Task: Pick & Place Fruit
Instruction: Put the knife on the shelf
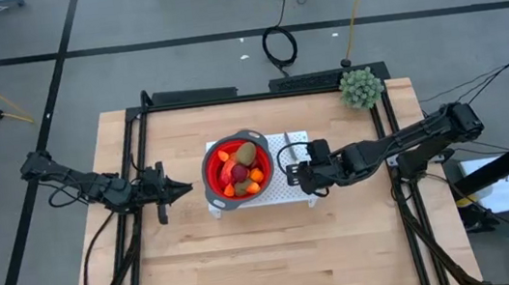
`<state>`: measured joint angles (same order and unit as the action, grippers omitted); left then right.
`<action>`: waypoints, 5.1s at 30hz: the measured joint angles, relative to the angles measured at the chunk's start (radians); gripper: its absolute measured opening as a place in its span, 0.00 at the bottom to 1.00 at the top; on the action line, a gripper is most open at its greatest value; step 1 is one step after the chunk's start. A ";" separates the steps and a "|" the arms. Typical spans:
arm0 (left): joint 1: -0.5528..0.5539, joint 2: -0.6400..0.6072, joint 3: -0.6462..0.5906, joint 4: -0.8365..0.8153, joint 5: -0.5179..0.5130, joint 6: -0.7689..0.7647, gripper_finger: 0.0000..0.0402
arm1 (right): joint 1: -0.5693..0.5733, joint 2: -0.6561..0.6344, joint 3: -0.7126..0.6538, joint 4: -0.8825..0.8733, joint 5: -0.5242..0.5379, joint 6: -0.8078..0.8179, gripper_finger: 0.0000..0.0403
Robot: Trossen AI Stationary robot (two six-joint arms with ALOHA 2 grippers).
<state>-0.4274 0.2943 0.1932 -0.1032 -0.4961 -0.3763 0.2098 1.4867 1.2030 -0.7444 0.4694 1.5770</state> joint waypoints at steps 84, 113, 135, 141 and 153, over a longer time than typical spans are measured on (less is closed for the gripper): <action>0.000 0.000 0.000 -0.033 0.001 -0.053 0.05 | 0.017 -0.176 0.002 0.118 -0.108 -0.565 0.37; 0.000 0.000 0.000 0.033 -0.002 -0.050 0.05 | 0.112 -0.218 -0.098 0.009 -0.082 -1.315 0.23; 0.000 0.000 0.000 0.055 -0.028 -0.047 0.05 | 0.083 -0.160 -0.105 0.084 -0.027 -1.415 0.00; 0.000 0.000 0.000 0.055 -0.029 -0.041 0.05 | 0.084 -0.144 -0.105 0.085 -0.029 -1.389 0.00; 0.000 0.000 0.000 0.055 -0.030 -0.038 0.05 | 0.100 -0.110 -0.107 0.117 -0.029 -1.372 0.00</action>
<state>-0.4271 0.2939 0.1928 -0.0479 -0.5259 -0.4141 0.3099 1.3769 1.0962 -0.6279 0.4401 0.2053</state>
